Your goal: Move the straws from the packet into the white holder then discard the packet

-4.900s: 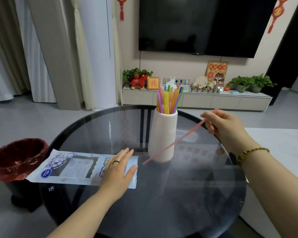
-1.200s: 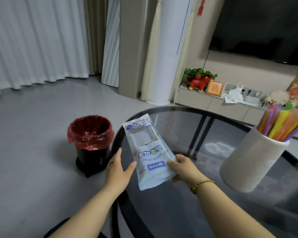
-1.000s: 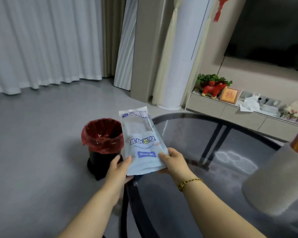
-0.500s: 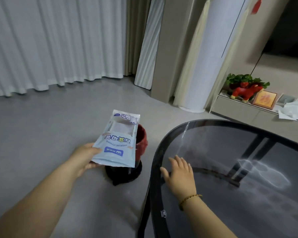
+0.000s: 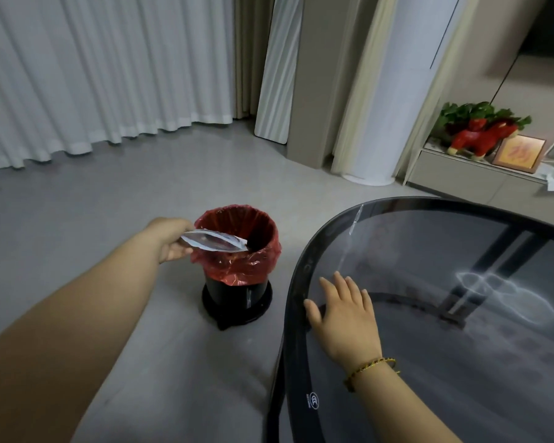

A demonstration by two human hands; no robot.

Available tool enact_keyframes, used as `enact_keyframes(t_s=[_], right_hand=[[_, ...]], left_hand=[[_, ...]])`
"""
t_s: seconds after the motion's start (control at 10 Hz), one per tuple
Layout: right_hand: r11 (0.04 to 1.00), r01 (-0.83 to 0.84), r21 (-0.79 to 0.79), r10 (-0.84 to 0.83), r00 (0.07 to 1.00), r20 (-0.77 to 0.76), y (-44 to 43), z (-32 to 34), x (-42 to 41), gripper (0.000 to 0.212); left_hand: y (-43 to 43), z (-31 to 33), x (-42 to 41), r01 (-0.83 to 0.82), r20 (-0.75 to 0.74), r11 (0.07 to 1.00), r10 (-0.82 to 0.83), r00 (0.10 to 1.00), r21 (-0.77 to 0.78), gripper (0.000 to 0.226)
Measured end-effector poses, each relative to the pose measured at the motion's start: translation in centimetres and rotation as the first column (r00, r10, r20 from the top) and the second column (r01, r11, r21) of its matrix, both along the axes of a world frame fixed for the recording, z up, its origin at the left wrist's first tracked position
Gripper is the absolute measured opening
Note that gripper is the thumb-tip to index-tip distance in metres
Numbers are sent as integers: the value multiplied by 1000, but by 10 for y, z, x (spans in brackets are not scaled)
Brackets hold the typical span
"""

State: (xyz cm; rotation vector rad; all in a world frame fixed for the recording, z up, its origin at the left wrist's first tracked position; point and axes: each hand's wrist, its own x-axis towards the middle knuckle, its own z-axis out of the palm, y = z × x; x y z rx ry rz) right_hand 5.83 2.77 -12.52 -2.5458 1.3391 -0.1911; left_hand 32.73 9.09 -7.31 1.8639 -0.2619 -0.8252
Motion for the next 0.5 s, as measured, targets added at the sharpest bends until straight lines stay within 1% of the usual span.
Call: enact_keyframes(t_s=[0.1,0.2,0.3,0.4,0.5], right_hand=[[1000,5,-13,-5,1000,-3,-1,-3,1,56],[1000,7,-12,-7,1000,2,-2,-3,2,57],[1000,5,-10,-5,1000,12,-2,-2,2,57],[1000,6,15,-6,1000,17,1,-1,-1,57],[1000,-16,6,15,999,38,-1,0,0,56]], left_hand=[[-20,-19,-6,-47,-94,993,37,995,-107,20],[-29,-34,-12,-61,-162,986,36,986,-156,35],[-35,-42,-17,12,-143,990,-32,989,-138,40],[-37,-46,-24,76,-33,995,-78,996,-57,48],[-27,-48,-26,70,236,995,-84,968,65,49]])
